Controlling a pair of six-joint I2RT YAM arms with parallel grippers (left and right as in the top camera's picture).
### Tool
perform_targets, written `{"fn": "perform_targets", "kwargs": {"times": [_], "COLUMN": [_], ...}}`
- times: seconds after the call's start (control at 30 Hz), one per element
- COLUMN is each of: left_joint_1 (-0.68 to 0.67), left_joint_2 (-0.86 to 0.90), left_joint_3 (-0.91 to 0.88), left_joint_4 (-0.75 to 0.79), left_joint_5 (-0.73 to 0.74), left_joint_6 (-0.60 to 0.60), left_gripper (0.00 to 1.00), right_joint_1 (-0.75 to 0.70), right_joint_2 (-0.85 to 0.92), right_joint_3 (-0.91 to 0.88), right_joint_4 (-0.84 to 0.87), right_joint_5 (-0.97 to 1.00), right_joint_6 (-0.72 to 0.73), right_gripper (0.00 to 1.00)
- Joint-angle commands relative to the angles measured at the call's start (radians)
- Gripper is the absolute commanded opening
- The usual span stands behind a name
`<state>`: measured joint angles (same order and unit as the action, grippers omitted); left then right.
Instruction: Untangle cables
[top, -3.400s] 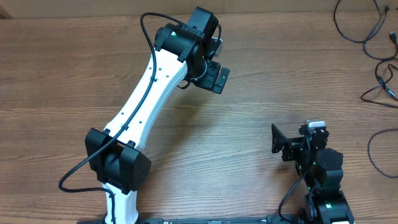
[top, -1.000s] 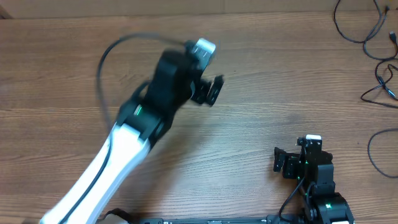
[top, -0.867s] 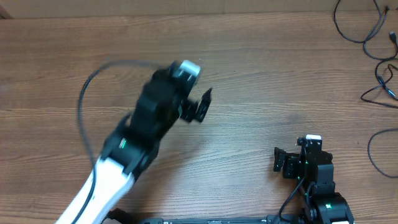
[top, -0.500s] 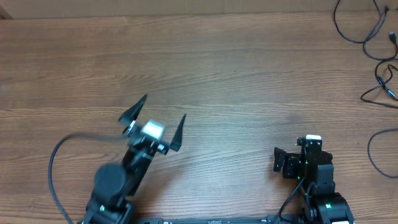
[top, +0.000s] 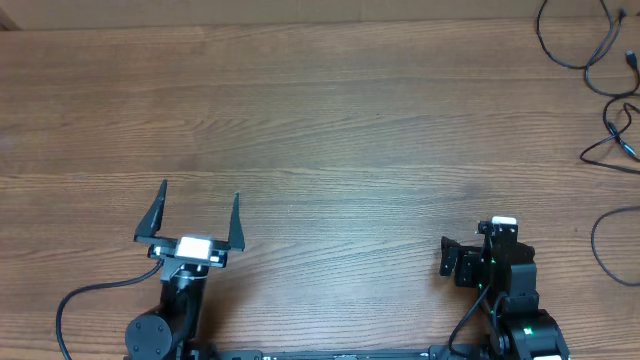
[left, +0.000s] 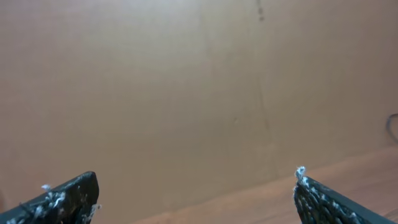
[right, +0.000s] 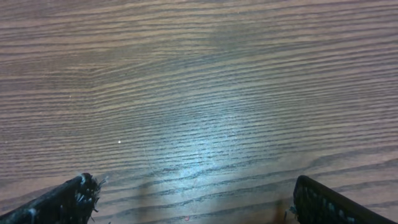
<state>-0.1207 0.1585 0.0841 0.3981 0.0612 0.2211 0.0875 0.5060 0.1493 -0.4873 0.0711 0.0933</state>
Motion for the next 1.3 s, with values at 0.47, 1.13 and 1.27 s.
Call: {"fn": "perform_targets", "kwargs": {"times": [0.47,1.13,1.27], "left_joint_1": [0.077,0.077,0.076], "left_joint_2": [-0.156,-0.155,-0.154], "left_joint_3": [-0.080,-0.079,-0.079], "left_joint_4": [-0.402,-0.466,-0.465], "left_joint_5": [0.010,-0.185,-0.187], "left_joint_6": [0.026,-0.338,-0.333], "left_gripper": [1.00,1.00,1.00], "right_joint_1": [0.005,0.005,0.005], "right_joint_2": [-0.006,-0.006,-0.006], "right_joint_3": [-0.005,-0.005,-0.005], "right_joint_4": [0.005,0.005,0.005], "right_joint_5": [0.010,0.010,0.010], "right_joint_6": [0.005,0.004,0.005], "right_gripper": [1.00,1.00,1.00]}}
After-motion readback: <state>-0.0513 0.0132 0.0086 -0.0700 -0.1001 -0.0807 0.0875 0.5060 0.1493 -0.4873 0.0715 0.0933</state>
